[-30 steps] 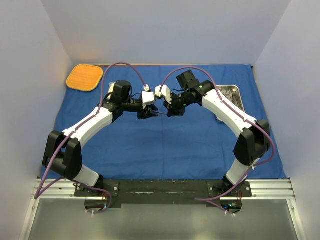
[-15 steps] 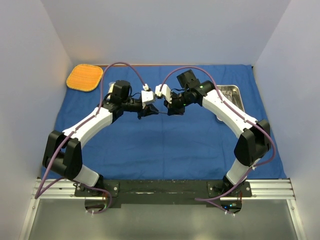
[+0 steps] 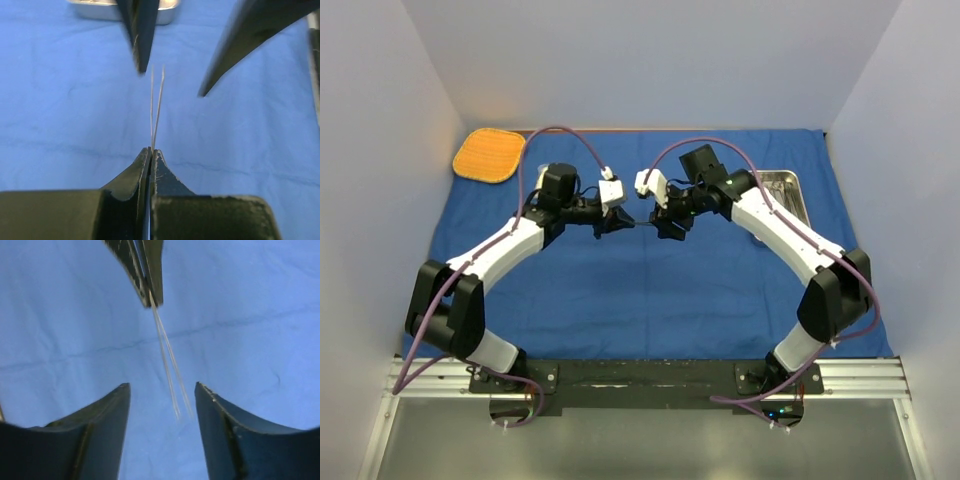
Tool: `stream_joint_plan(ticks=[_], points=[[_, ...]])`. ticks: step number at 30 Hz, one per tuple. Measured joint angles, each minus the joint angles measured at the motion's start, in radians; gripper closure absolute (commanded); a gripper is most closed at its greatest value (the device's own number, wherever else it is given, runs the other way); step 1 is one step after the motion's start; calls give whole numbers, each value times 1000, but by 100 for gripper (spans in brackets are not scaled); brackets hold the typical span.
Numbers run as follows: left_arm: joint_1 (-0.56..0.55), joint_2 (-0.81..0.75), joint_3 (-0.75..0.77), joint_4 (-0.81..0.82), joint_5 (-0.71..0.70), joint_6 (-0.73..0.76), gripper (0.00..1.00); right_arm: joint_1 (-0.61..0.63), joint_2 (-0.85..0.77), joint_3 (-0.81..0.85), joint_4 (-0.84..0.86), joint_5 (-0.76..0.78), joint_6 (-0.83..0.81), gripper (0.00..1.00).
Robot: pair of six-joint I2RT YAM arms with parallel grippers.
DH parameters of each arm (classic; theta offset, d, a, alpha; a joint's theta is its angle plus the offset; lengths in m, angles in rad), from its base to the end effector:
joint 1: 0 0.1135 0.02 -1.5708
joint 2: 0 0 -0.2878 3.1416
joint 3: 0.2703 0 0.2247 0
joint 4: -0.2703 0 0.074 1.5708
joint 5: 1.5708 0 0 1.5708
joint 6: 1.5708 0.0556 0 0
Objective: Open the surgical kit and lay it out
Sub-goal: Place the medical item in the surgical kit.
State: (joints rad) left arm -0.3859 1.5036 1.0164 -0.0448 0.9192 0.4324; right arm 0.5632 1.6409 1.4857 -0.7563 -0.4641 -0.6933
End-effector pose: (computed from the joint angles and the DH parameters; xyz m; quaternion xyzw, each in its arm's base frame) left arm 0.2733 -0.1587 0.2977 0.5115 0.6262 -0.3746 0.4537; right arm 0.2735 0.2021 0.3286 -0.6014 0.7012 0.1966 0.3285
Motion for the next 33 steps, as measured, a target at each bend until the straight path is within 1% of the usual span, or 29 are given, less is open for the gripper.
stream_joint_plan(ticks=[1,2,3,5,6,10,12,13,17,19,24,29,33], points=[[8,0,-14,31,-12,-22,100,-6,-11,-16,24,9,21,30],[16,0,-27,60,-28,-45,100,-14,-27,-36,52,21,47,25],[25,0,-44,96,-50,-75,100,-28,-40,-53,76,35,72,22],[35,0,-77,170,-127,-143,100,-61,-68,-93,135,60,139,18],[38,0,-95,215,-174,-190,100,-89,-84,-115,169,69,179,18],[36,10,-149,375,-425,-363,100,-217,-133,-188,297,132,392,17],[30,36,-150,441,-544,-428,100,-266,-145,-213,342,158,480,15],[27,55,-150,478,-608,-461,100,-286,-150,-229,367,166,531,11],[14,175,-109,545,-841,-596,100,-324,-162,-298,433,197,679,10],[5,252,-70,556,-956,-645,100,-327,-163,-327,446,209,724,9],[-14,376,-3,571,-1146,-697,100,-327,-166,-357,458,214,766,9],[-21,447,52,595,-1246,-711,100,-327,-189,-365,460,221,770,9],[-21,490,89,604,-1282,-722,100,-327,-198,-366,471,222,770,9]])
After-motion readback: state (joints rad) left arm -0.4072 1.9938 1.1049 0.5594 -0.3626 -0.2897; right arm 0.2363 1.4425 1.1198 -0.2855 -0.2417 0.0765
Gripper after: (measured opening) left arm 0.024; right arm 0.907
